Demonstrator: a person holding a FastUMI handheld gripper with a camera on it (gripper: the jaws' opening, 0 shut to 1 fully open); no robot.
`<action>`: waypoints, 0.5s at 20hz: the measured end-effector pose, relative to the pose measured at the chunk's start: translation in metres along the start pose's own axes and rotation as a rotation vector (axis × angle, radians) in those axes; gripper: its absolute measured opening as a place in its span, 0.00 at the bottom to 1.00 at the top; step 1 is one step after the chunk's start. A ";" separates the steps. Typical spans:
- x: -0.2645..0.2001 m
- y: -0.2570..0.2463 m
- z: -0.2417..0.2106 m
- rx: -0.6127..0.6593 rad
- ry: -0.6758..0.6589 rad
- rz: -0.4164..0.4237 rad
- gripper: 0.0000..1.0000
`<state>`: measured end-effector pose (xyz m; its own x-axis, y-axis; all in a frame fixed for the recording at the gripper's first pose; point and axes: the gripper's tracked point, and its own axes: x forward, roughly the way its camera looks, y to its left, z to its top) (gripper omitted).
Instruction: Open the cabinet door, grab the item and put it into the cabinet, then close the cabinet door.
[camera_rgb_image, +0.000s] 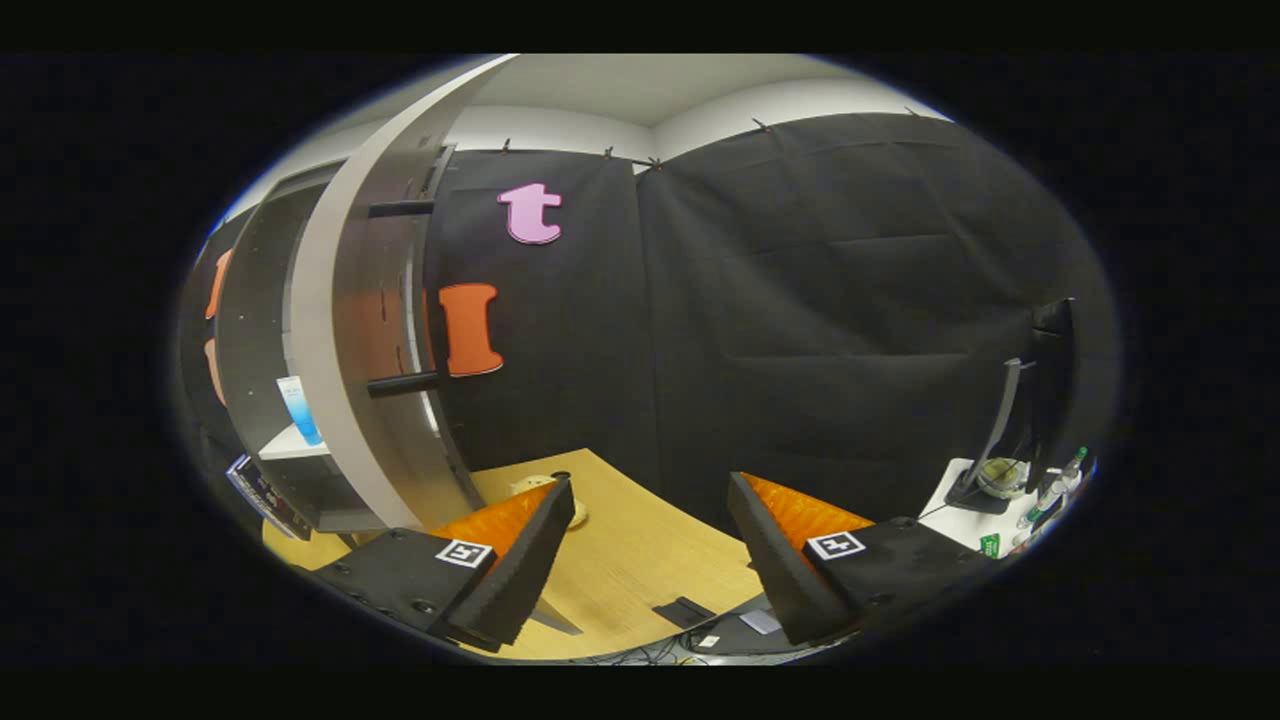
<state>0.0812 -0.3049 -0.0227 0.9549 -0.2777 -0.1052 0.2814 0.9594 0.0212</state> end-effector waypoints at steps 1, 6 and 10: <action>0.001 0.003 0.000 -0.002 0.001 0.006 0.99; 0.003 0.007 0.000 -0.015 -0.012 0.017 0.97; 0.001 0.019 -0.002 -0.016 -0.018 0.060 0.95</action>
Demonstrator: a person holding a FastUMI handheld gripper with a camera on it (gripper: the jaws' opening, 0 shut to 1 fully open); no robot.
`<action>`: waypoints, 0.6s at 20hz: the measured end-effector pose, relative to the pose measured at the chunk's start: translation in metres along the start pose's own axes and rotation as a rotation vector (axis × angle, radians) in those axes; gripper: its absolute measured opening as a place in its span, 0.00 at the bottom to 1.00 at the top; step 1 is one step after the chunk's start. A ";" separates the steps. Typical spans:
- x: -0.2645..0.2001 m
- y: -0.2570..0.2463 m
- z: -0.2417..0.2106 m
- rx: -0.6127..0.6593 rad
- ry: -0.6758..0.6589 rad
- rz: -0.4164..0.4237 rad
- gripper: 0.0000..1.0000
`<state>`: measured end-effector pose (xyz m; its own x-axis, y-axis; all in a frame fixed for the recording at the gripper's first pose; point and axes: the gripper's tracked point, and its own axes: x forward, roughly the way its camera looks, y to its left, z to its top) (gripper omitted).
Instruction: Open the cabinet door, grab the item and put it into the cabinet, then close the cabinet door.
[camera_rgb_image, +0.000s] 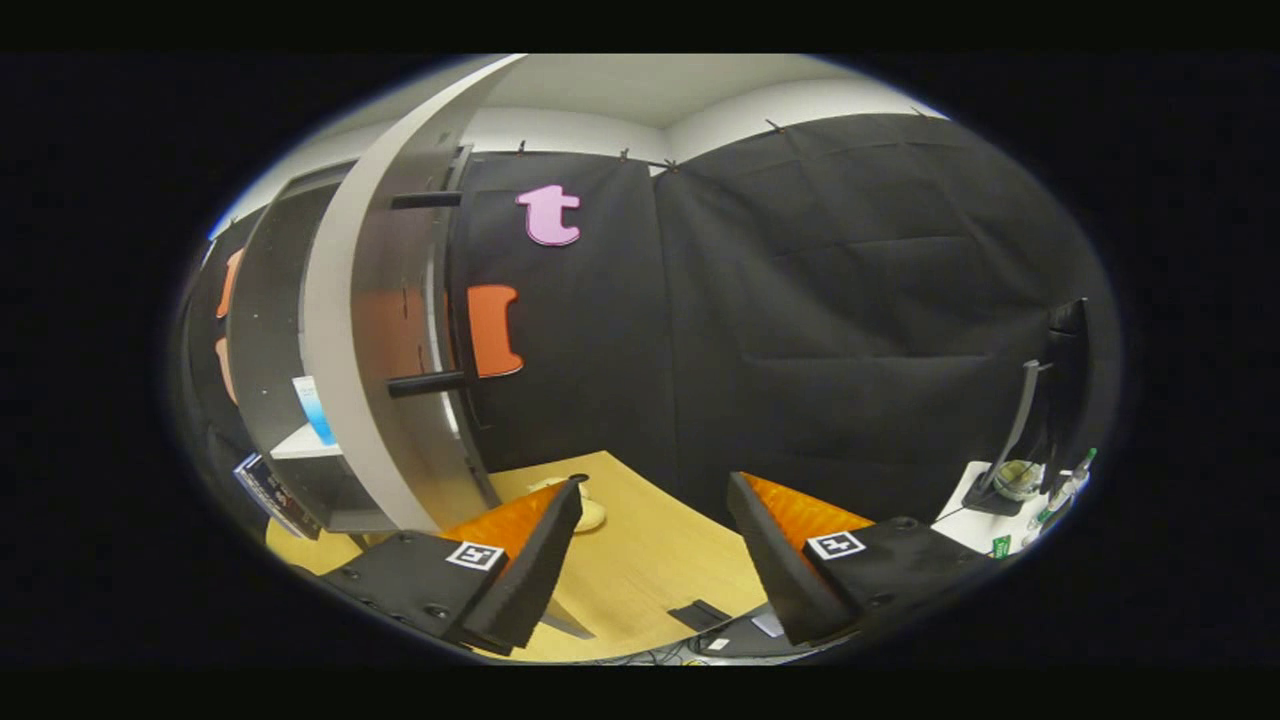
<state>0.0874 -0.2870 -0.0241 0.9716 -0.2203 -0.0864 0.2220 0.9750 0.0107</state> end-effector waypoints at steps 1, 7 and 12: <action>-0.003 0.006 0.000 -0.001 0.002 0.013 0.95; -0.027 0.071 -0.019 0.055 0.017 0.115 0.92; -0.042 0.139 -0.031 0.082 0.031 0.189 0.92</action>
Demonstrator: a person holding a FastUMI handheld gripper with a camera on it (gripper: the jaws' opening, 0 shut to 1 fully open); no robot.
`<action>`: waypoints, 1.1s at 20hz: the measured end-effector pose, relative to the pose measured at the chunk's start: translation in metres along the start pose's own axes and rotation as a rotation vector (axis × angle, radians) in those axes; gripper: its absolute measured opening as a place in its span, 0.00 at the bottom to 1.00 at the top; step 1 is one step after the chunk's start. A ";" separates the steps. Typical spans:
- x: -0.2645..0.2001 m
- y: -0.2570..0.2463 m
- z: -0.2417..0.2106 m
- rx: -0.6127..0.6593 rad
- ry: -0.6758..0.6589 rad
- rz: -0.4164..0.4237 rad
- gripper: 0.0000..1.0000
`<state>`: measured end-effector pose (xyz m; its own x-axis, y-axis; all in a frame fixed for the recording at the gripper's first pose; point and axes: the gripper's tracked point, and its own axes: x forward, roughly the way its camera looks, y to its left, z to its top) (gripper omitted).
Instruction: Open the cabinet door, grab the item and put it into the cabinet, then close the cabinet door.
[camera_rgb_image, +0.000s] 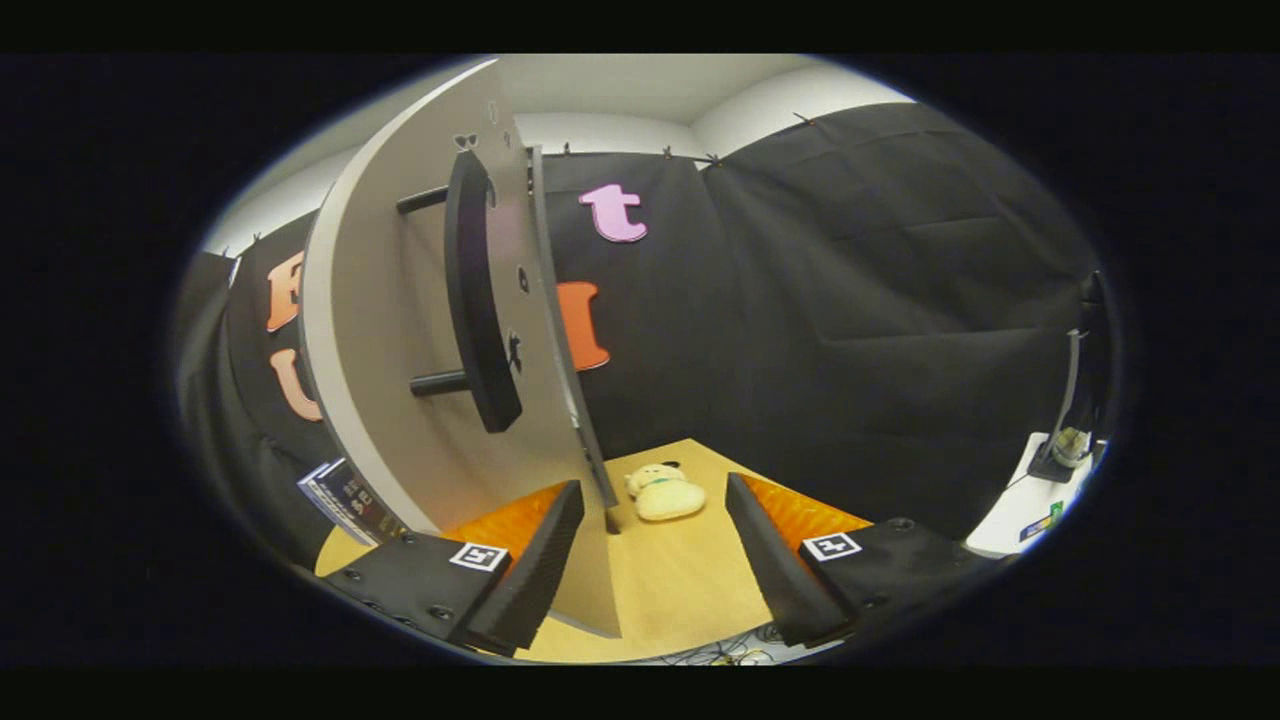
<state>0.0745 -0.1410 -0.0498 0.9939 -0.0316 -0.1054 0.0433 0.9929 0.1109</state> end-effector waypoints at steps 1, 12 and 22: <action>0.000 0.013 -0.003 -0.001 0.003 0.014 0.92; 0.042 0.151 -0.032 -0.036 0.035 0.169 0.95; 0.099 0.220 -0.051 -0.141 0.052 0.179 0.94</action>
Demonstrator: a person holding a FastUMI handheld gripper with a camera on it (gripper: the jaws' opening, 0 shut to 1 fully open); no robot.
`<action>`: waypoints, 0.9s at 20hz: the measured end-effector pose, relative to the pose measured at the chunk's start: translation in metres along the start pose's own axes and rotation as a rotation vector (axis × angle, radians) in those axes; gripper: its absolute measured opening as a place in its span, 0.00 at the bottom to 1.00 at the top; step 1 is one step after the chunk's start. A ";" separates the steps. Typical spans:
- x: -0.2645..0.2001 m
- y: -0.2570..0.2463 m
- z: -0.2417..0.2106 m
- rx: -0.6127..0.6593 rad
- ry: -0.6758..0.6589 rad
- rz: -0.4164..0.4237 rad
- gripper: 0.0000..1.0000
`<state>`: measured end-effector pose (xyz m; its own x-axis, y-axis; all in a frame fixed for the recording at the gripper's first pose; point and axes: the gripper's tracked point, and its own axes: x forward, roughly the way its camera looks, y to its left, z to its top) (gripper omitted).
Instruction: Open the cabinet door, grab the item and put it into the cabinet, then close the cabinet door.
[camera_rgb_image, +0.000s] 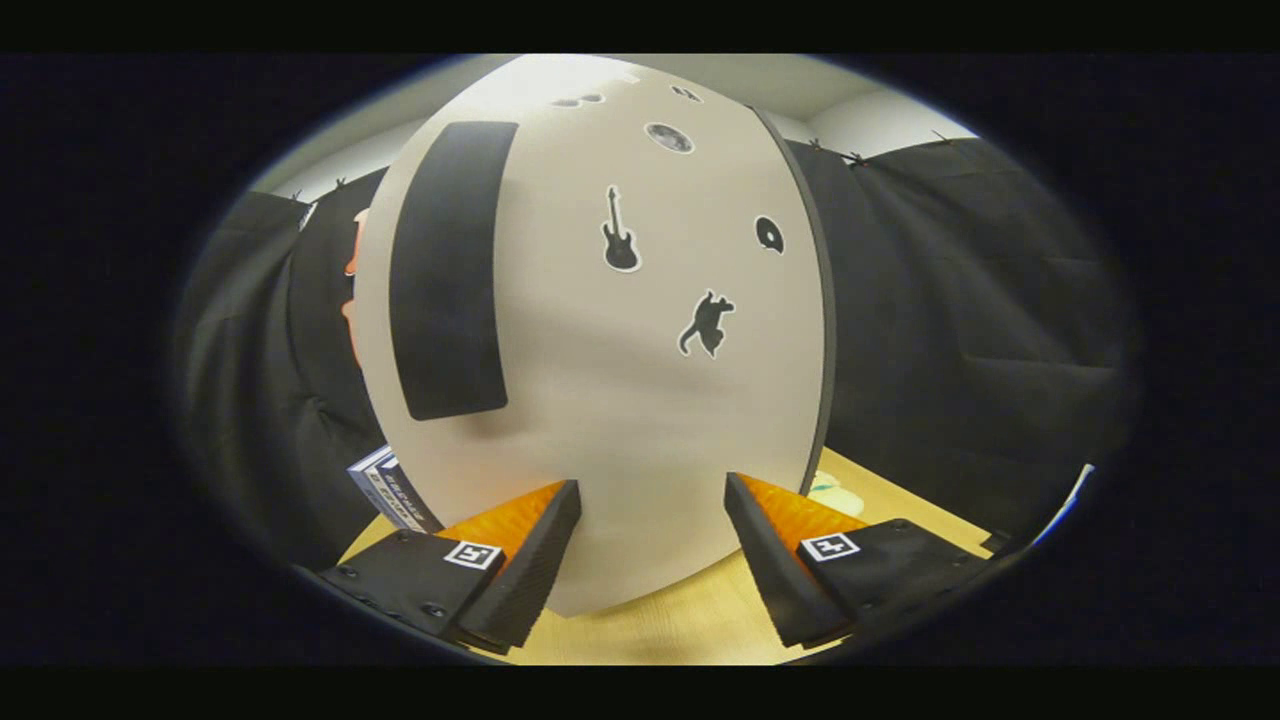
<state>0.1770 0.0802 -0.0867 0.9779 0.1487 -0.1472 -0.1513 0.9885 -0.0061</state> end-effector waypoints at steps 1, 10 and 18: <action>0.003 0.002 0.000 0.002 0.001 0.000 0.94; 0.021 0.020 -0.015 -0.057 0.050 0.006 0.94; 0.008 0.028 -0.017 0.018 0.099 -0.020 0.95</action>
<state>0.1777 0.1084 -0.1051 0.9616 0.1260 -0.2439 -0.1279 0.9917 0.0080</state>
